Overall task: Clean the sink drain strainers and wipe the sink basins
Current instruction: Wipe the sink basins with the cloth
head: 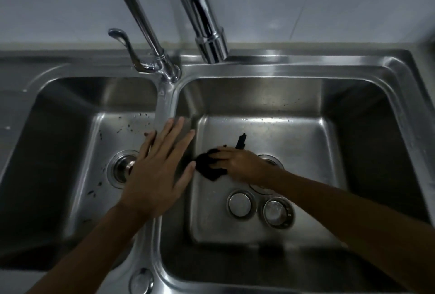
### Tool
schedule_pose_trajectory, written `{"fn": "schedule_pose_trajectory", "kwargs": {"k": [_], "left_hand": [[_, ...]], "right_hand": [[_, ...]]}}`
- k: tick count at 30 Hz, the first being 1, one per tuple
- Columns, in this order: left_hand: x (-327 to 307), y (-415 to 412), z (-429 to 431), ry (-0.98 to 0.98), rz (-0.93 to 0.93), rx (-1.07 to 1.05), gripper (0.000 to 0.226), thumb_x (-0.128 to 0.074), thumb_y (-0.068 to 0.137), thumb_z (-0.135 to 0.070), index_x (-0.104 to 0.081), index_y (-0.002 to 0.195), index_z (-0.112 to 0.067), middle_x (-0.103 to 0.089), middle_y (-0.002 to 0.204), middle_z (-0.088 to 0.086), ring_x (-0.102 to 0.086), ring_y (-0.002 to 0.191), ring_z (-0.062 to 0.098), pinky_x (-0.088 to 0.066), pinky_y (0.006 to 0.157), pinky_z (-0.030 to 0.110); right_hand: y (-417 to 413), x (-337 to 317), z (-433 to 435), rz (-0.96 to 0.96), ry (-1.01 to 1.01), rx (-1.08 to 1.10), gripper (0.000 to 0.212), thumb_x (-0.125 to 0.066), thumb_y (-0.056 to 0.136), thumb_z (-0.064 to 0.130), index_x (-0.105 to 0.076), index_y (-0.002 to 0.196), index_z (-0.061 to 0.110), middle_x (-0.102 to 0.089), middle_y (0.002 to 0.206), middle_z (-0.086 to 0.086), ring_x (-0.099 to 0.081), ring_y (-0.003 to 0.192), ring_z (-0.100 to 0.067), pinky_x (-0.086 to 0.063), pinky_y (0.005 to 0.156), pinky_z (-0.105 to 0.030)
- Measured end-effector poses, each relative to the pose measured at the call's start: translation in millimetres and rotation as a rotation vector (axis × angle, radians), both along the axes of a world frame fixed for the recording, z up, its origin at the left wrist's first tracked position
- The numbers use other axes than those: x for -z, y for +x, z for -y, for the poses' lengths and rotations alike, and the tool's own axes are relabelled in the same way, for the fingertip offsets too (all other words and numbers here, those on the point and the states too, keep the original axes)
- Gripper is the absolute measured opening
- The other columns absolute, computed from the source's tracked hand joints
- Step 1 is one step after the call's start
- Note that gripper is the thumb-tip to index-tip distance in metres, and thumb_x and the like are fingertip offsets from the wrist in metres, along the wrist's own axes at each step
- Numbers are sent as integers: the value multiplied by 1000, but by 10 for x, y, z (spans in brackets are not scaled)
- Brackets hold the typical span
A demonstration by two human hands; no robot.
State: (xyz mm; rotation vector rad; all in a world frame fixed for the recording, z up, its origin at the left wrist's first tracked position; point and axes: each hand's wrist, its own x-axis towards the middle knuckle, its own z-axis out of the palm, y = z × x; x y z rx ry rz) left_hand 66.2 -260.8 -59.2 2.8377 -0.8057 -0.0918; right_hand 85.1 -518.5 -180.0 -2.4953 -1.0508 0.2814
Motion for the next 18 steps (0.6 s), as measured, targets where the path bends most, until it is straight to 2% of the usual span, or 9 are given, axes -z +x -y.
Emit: {"fn": "schedule_pose_trajectory", "kwargs": {"k": [3, 6, 7, 10, 12, 15, 18], "left_hand": [[-1, 1, 0, 7, 6, -5, 66, -28, 106, -53, -18, 165, -24, 1, 175, -2, 3, 162, 17, -9, 130, 52], [-9, 4, 13, 2, 11, -7, 67, -27, 106, -54, -20, 164, -22, -2, 175, 0, 3, 162, 17, -9, 129, 53], [-10, 3, 15, -4, 10, -7, 67, -28, 105, -53, -20, 164, -22, -2, 175, 0, 3, 162, 17, -10, 129, 53], [-12, -3, 21, -12, 9, -18, 68, -30, 105, -54, -20, 164, -23, -2, 175, 0, 4, 161, 15, -7, 130, 50], [-13, -1, 27, -11, 7, -24, 68, -29, 105, -54, -19, 165, -23, 0, 175, -1, 6, 161, 14, -4, 130, 48], [-18, -6, 28, -18, 3, -25, 68, -30, 105, -53, -18, 165, -23, 0, 175, -1, 7, 161, 14, -3, 130, 48], [-26, -13, 24, -24, 7, -27, 68, -29, 105, -53, -19, 165, -21, 0, 175, 0, 8, 161, 13, -2, 130, 47]], "right_hand": [[-171, -154, 646, -116, -124, -64, 54, -65, 81, -4, -69, 129, 20, -53, 148, -2, -43, 143, -24, -40, 112, -35], [-337, -245, 1138, -210, -296, -42, 49, -65, 84, -4, -69, 128, 19, -53, 148, 2, -35, 148, -19, -41, 115, -39], [-370, -270, 1197, -232, -292, -20, 49, -65, 85, -5, -69, 127, 18, -54, 147, 2, -36, 147, -19, -41, 114, -40], [-395, -336, 940, -163, 23, 213, 53, -65, 78, -17, -74, 121, 12, -64, 136, -6, -59, 129, -24, -49, 107, -43], [-314, -414, 502, -118, 214, 309, 49, -66, 78, -18, -76, 116, 10, -69, 127, -9, -67, 118, -24, -52, 103, -39], [-201, -514, -213, -222, 249, 139, 32, -74, 81, -1, -77, 111, 9, -73, 117, -9, -71, 106, -23, -53, 96, -34], [-225, -469, -712, -327, -36, -209, 23, -72, 86, 12, -77, 107, 9, -74, 111, -8, -68, 103, -26, -49, 92, -34]]}}
